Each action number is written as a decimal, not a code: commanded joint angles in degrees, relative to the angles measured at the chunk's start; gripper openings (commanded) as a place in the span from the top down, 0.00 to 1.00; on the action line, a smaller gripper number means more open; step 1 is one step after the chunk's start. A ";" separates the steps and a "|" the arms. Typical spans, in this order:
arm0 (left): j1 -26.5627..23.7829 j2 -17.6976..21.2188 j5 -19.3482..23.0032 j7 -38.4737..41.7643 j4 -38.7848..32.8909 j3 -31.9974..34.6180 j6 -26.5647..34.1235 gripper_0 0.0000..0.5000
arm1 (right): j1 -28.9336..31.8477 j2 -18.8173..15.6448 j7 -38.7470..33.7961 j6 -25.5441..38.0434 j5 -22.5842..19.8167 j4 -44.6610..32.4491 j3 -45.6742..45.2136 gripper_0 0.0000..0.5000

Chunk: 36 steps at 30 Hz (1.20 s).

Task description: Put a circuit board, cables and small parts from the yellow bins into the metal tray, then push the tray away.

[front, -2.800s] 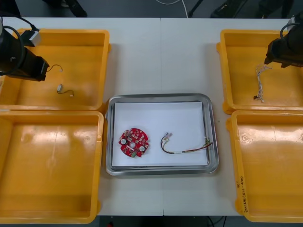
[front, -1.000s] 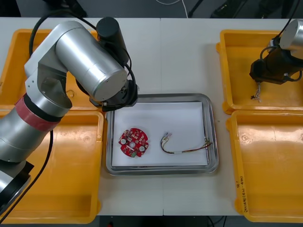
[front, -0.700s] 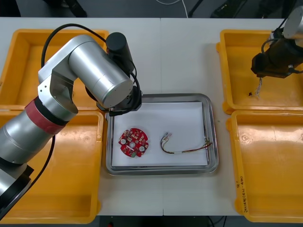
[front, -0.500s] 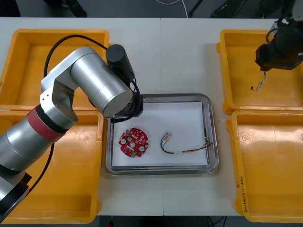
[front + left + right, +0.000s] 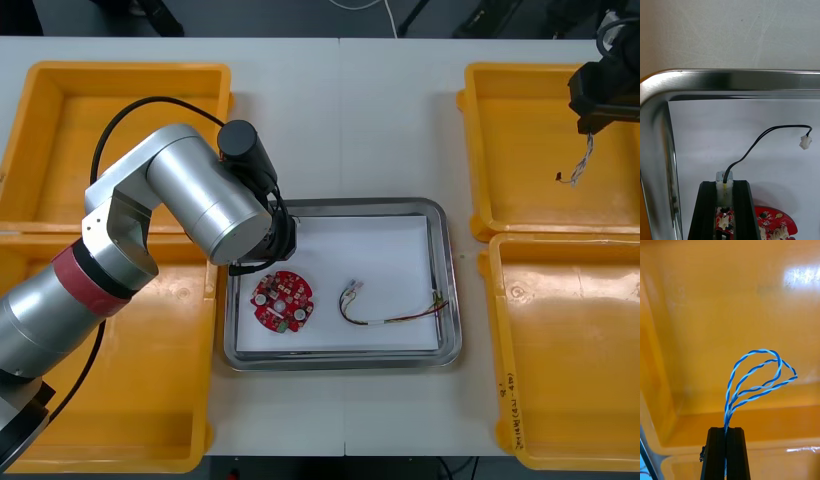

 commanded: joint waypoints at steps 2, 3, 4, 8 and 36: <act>0.43 1.50 -0.79 3.31 -0.79 -0.77 -0.63 1.00 | 3.78 -2.72 1.79 1.02 -5.39 -9.97 -0.19 1.00; 0.43 1.59 -0.79 3.31 -0.79 -0.86 -0.72 0.99 | 4.66 -2.98 1.88 1.02 -6.80 -11.90 0.25 1.00; 0.43 1.59 -0.79 3.31 -0.79 -0.86 -0.63 0.99 | 5.02 -3.07 1.88 1.02 -7.41 -12.78 0.51 1.00; 0.43 1.59 -0.88 3.67 -0.70 -0.77 -1.07 0.59 | 7.56 -3.69 1.53 1.02 -11.90 -18.76 2.80 1.00; -3.26 1.94 4.13 5.07 -5.00 6.35 5.52 0.00 | 12.40 -11.07 1.79 0.18 -35.19 -37.74 24.68 1.00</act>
